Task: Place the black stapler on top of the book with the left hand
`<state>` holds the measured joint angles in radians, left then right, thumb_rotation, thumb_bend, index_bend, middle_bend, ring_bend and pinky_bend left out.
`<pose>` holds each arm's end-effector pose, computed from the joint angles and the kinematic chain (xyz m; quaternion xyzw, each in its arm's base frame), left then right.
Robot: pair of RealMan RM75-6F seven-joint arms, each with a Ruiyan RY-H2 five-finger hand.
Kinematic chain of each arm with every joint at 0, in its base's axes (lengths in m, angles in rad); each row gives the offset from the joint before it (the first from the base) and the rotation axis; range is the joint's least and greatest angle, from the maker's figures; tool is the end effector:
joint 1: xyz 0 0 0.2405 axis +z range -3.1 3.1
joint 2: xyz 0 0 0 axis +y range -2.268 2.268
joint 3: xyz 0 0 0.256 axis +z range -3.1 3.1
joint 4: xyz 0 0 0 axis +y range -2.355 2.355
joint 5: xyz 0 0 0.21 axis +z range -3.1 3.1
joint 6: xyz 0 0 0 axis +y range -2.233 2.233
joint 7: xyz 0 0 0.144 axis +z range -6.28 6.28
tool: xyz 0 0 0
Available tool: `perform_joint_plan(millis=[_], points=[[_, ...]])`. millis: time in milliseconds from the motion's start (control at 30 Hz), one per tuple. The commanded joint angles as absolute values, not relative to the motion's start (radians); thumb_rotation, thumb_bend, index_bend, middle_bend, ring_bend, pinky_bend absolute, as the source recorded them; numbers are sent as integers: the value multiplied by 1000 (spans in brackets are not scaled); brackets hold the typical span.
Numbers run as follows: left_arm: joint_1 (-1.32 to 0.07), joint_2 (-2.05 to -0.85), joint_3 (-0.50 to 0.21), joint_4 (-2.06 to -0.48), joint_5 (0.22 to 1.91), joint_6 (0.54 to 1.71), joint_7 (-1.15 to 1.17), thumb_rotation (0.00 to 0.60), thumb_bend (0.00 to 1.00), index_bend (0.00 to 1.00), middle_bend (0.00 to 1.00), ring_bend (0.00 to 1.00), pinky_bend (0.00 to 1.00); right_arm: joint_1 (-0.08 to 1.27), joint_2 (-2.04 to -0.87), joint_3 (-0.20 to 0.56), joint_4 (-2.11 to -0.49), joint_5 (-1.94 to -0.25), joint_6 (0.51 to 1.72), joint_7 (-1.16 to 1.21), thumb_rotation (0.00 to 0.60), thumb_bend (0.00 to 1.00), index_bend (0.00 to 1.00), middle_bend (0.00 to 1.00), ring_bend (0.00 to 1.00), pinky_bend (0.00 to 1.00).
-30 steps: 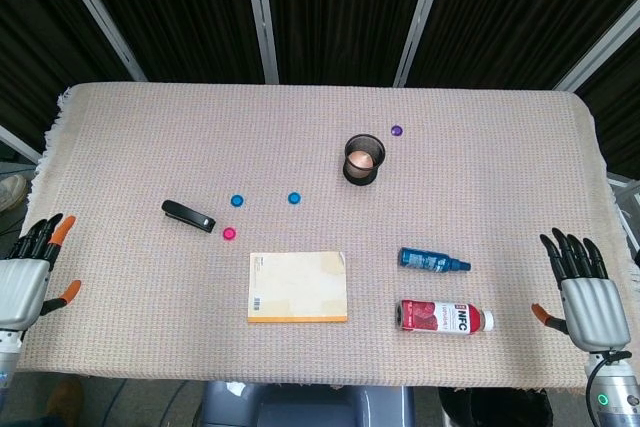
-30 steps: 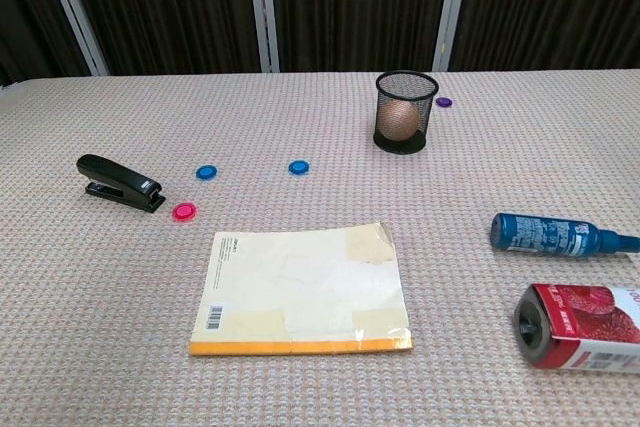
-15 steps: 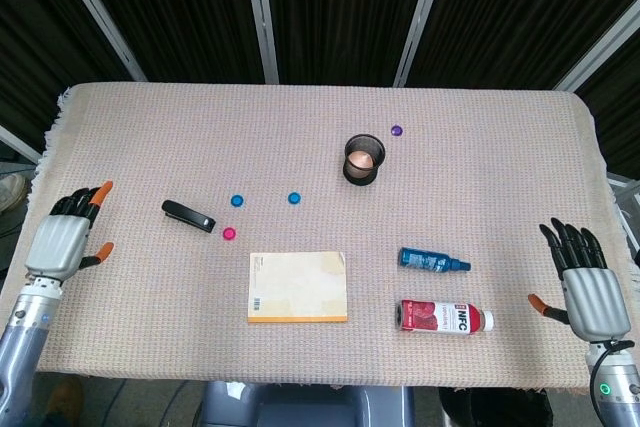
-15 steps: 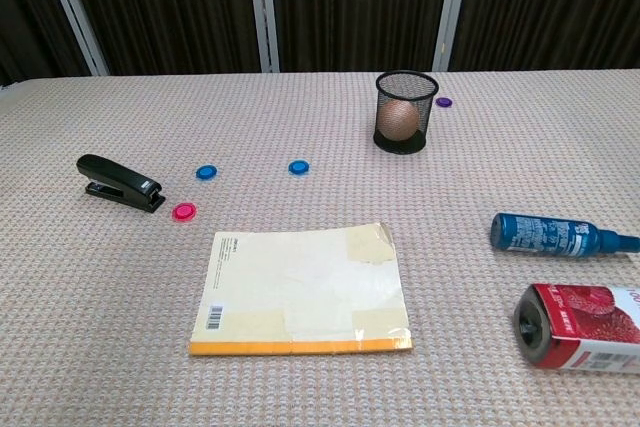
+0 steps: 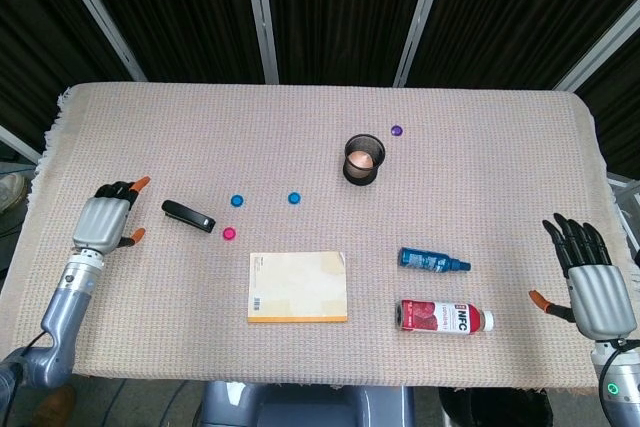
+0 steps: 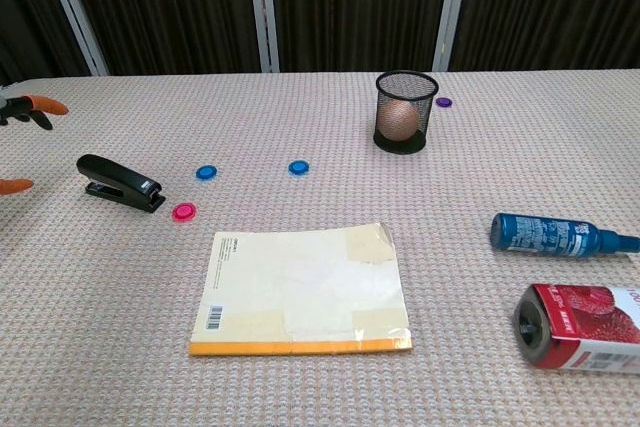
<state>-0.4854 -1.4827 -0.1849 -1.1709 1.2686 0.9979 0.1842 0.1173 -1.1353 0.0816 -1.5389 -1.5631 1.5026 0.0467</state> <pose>-0.2966 0.3371 0.0509 -0.6846 -0.3678 -0.2946 0.5562 -0.3058 -0.1982 0.1640 0.6091 -0.3474 0.4214 0.5750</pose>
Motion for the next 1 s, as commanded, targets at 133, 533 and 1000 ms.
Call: perform_joint_plan(millis=[133, 533, 1000], points=[[-547, -1556, -188, -1065, 1245, 930, 180, 600, 278, 122, 183, 132, 180, 116, -1137, 78, -1538, -1562, 1502, 40, 600, 72, 0, 0, 0, 0], [-624, -1620, -194, -984, 1250, 870, 146, 600, 283, 144, 210, 135, 174, 110, -1130, 76, -1544, -1564, 1515, 40, 600, 72, 0, 0, 0, 0], [-670, -1664, -182, -985, 1260, 864, 169, 600, 362, 616, 619, 474, 351, 100, -1118, 76, -1541, -1566, 1535, 70, 600, 71, 0, 0, 0, 0]])
